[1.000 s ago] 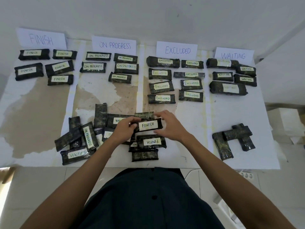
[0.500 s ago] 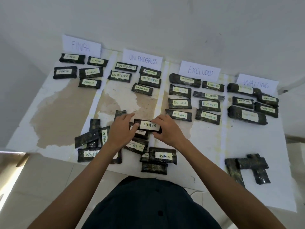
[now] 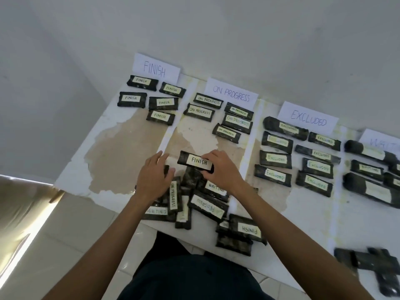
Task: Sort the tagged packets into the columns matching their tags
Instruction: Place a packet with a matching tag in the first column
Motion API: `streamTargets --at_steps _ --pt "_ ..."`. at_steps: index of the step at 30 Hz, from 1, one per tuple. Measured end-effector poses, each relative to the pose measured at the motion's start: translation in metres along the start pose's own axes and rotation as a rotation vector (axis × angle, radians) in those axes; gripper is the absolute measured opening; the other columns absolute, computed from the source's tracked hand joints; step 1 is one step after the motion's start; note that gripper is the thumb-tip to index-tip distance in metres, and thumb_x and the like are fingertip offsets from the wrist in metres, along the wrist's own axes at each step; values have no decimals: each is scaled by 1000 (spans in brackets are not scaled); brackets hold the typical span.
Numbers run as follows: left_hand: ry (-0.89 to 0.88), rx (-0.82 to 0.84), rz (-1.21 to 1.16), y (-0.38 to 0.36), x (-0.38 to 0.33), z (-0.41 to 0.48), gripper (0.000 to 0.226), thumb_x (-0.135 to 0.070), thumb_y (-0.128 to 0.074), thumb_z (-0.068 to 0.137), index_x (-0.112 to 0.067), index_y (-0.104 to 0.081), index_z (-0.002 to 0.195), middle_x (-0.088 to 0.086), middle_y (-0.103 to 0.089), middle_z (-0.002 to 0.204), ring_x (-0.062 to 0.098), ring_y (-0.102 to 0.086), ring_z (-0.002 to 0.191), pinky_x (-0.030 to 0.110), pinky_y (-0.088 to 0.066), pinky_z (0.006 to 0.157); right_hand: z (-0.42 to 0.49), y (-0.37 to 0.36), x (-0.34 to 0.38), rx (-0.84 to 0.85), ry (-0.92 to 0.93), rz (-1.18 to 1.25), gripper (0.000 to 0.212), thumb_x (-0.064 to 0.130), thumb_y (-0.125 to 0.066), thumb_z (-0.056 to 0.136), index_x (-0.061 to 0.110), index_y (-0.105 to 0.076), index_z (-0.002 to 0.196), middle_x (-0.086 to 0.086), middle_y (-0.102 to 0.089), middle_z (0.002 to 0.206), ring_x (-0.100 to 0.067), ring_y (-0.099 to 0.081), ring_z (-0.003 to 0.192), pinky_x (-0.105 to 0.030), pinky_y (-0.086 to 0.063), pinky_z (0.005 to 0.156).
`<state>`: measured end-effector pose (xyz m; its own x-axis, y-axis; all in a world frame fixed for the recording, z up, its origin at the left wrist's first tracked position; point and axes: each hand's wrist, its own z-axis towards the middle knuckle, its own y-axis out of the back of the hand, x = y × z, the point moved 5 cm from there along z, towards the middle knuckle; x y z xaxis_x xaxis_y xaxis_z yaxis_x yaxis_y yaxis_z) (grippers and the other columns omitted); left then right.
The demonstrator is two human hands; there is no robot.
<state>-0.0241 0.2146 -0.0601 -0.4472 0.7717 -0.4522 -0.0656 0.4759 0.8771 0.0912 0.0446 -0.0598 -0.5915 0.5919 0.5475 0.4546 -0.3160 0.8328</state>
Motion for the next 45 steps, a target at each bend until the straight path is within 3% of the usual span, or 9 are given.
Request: streamTargets --at_steps 9,18,24,27,34,39,45 --pt "-3 104 8 32 90 91 55 -20 -53 89 -9 -37 140 14 -37 146 33 -33 133 46 -32 109 116 -43 41 44 -130 -11 45 22 -65 83 10 -55 125 -9 -56 118 -27 -46 107 -34 -41 92" --pt "41 42 -39 67 152 167 57 -17 -55 87 -7 -36 140 16 -36 146 33 -33 133 46 -32 108 220 -91 90 33 -90 -9 42 14 -67 78 5 -60 119 -15 -60 115 -34 -48 106 -45 -44 90" --pt "45 18 -35 72 188 197 56 -19 -59 85 -6 -40 137 18 -41 140 37 -42 124 49 -41 98 280 -121 119 25 -20 -79 40 16 -65 83 9 -56 122 -10 -56 120 -28 -46 108 -33 -36 93" --pt "37 36 -27 72 200 210 57 -16 -59 84 -6 -39 137 17 -42 140 38 -43 122 50 -42 97 300 -136 123 40 -30 -105 39 15 -64 85 9 -56 122 -10 -56 120 -29 -45 111 -36 -39 95" --pt "-28 62 37 70 210 219 61 -13 -59 82 -4 -38 138 18 -44 139 40 -45 119 51 -43 97 309 -142 125 30 -15 -141 39 16 -64 84 7 -58 122 -12 -59 120 -32 -48 110 -40 -40 88" --pt "-109 -1 30 76 194 202 57 -12 -60 81 -3 -43 135 19 -46 137 39 -45 120 48 -42 96 291 -131 129 -24 44 -88 38 8 -70 76 3 -63 113 -17 -63 108 -35 -55 97 -44 -48 80" --pt "-217 52 -49 73 157 149 46 -13 -59 84 -6 -51 129 16 -53 130 35 -49 116 47 -45 93 237 -100 140 11 99 -31 41 6 -66 75 2 -61 116 -18 -59 114 -36 -54 103 -44 -47 86"
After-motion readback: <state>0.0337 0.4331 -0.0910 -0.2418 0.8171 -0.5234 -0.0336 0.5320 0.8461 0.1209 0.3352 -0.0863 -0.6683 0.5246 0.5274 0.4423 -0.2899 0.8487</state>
